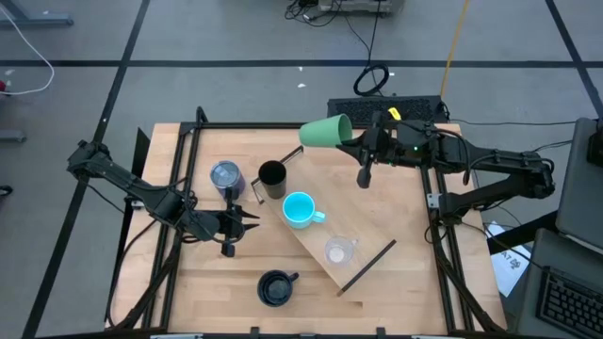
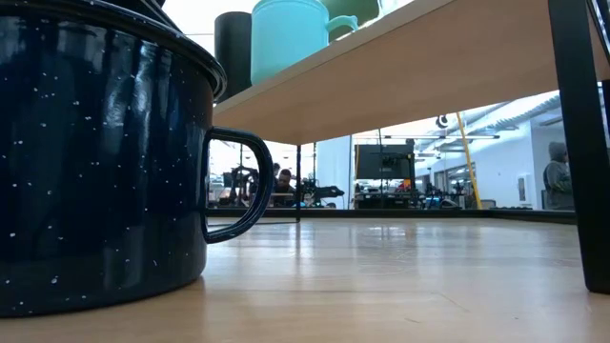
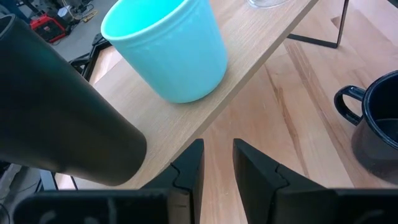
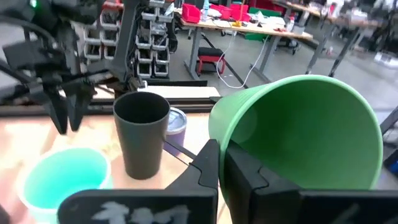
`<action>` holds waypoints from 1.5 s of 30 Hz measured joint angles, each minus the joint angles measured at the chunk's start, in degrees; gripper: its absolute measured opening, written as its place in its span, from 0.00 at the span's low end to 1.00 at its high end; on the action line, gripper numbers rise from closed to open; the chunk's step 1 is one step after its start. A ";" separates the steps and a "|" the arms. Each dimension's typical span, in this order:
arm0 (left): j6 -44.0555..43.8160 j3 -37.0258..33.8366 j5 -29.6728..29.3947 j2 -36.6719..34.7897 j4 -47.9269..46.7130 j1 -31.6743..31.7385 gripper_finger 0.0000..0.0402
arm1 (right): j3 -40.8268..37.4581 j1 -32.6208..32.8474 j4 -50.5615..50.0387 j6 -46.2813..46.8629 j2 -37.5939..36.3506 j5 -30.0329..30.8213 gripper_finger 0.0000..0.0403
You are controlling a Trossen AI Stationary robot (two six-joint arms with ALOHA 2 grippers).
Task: Stack small to large cups/mugs on shelf
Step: Put the green cup on the shelf
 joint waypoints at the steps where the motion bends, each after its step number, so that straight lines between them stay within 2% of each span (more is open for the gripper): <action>1: 0.01 0.00 0.00 0.01 -0.01 0.01 0.22 | 0.00 0.00 -0.04 -1.52 0.00 0.00 0.00; 24: 1.46 0.00 -0.02 0.02 0.05 -0.01 0.22 | 0.01 0.00 0.17 -35.17 0.00 -0.15 0.00; 28: 1.44 0.00 -0.02 0.00 0.04 -0.01 0.22 | 0.00 0.00 0.17 -37.93 0.00 -0.15 0.00; 36: 1.35 0.00 -0.02 0.00 0.03 -0.01 0.22 | 0.02 0.00 0.22 -30.22 0.00 -0.15 0.00; 42: 1.05 0.00 -0.05 0.02 0.03 -0.01 0.22 | 0.00 0.00 1.76 -9.40 0.00 1.38 0.00; 45: 0.77 0.00 -1.25 0.02 -0.09 -0.01 0.22 | 0.00 0.13 1.51 -8.11 0.03 2.10 0.00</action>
